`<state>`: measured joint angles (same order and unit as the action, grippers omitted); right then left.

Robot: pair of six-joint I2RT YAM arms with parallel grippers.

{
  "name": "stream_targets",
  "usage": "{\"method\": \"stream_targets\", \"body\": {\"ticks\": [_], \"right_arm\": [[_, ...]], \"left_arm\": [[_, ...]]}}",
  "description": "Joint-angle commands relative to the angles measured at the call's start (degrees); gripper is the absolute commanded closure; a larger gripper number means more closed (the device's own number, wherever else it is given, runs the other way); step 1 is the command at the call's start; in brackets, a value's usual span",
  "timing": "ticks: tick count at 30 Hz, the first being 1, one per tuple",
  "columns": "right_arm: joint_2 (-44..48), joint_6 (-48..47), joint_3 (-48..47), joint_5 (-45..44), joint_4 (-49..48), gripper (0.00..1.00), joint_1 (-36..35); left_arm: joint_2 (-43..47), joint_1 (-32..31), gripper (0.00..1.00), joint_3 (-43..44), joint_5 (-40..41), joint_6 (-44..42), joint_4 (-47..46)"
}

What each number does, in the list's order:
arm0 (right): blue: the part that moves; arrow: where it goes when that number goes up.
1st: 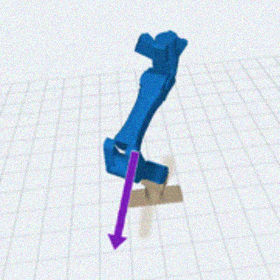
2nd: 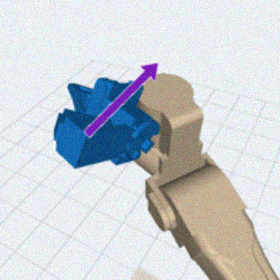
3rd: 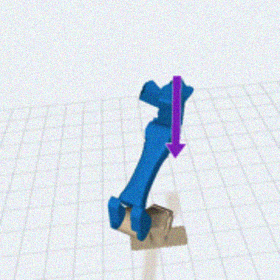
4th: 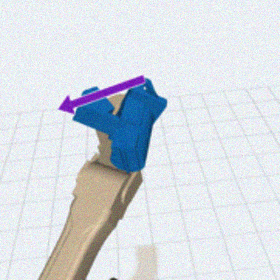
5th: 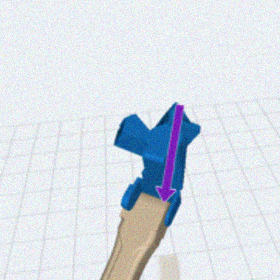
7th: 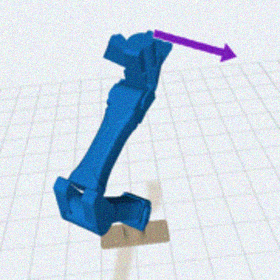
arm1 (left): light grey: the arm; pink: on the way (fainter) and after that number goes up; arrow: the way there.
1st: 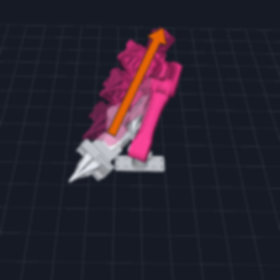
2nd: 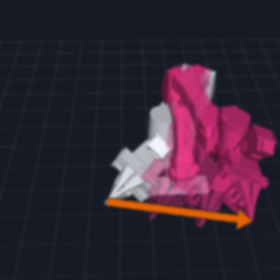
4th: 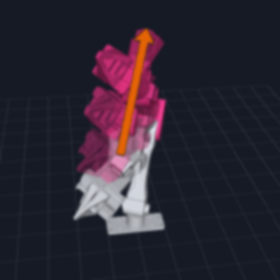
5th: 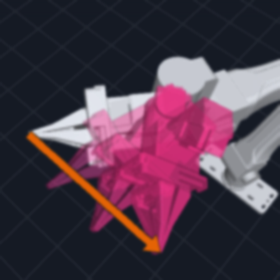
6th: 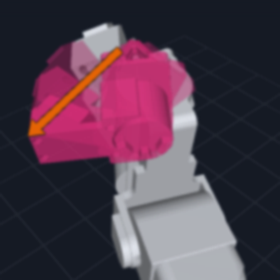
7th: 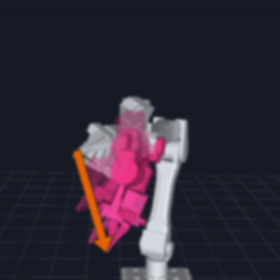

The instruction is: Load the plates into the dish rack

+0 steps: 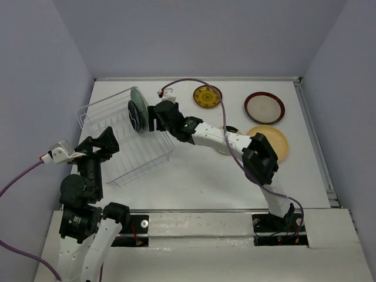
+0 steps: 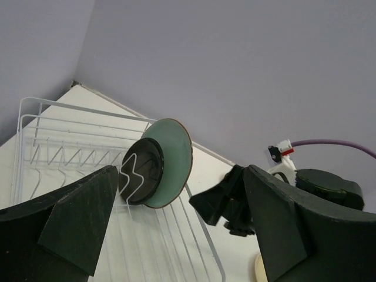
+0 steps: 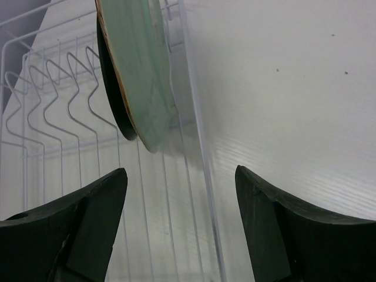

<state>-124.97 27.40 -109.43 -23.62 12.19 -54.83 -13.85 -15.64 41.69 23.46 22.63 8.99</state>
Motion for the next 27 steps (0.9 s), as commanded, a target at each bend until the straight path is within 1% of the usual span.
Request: {"method": "stream_targets", "body": {"ticks": [1,3,4,5,7,9,11,13,16,17,19,20,22,23,24,27], "right_arm": [[10.7,-0.4,9.1,1.6,-4.1,0.19,0.1],[14.1,-1.1,14.7,4.3,-4.0,0.2,0.1],[15.0,-1.5,16.5,5.2,-3.7,0.21,0.1],[16.7,-1.6,20.2,7.4,-3.6,0.23,0.1],[17.8,-1.9,23.2,8.4,-2.4,0.27,0.1],[18.9,-2.0,26.7,9.0,-2.2,0.35,0.1],[18.8,-2.0,27.8,9.1,-2.1,0.43,0.1],[17.7,-1.8,27.1,9.6,-2.2,0.45,0.6],[14.9,-1.6,24.3,7.7,-2.2,0.48,0.6],[14.1,-1.6,23.7,6.0,-2.2,0.58,1.1],[13.2,-1.7,22.6,5.3,-2.2,0.67,1.8],[12.7,-1.8,22.4,4.9,-2.2,0.76,1.8],[13.1,-2.1,22.9,3.1,-2.1,0.84,2.4],[14.0,-2.1,24.0,2.9,-2.1,0.9,3.0],[14.5,-2.1,24.6,2.3,-2.1,0.93,3.8],[16.9,-2.3,27.4,1.2,-2.1,0.93,4.6]], "left_arm": [[-0.8,0.3,0.01,-0.5,-0.4,0.0,-3.3],[-0.9,0.3,0.01,-0.5,-0.6,-0.1,-3.3],[-0.9,0.4,0.01,-0.6,-0.7,-0.1,-3.3],[-1.0,0.3,0.01,-0.6,-0.7,-0.1,-3.4],[-1.1,0.3,0.01,-0.6,-1.0,-0.3,-3.4],[-1.1,0.4,0.01,-0.6,-1.1,-0.1,-3.5],[-1.2,0.6,0.01,-0.6,-1.6,0.0,-3.5],[-1.4,0.9,0.01,-0.6,-2.0,-0.1,-3.7],[-1.6,1.0,0.01,-0.7,-2.2,-0.1,-3.7],[-1.8,1.0,0.01,-0.7,-2.2,-0.2,-3.7],[-1.9,1.0,0.01,-0.7,-2.3,-0.3,-3.8],[-1.9,1.0,0.01,-0.7,-2.3,-0.3,-3.7],[-1.9,1.0,0.01,-0.8,-2.4,-0.4,-3.7],[-1.9,1.0,0.01,-0.8,-2.5,-0.4,-3.8],[-1.9,1.0,0.01,-0.8,-2.5,-0.4,-3.7],[-1.8,1.0,0.01,-0.7,-2.9,-0.3,-3.9]]}}
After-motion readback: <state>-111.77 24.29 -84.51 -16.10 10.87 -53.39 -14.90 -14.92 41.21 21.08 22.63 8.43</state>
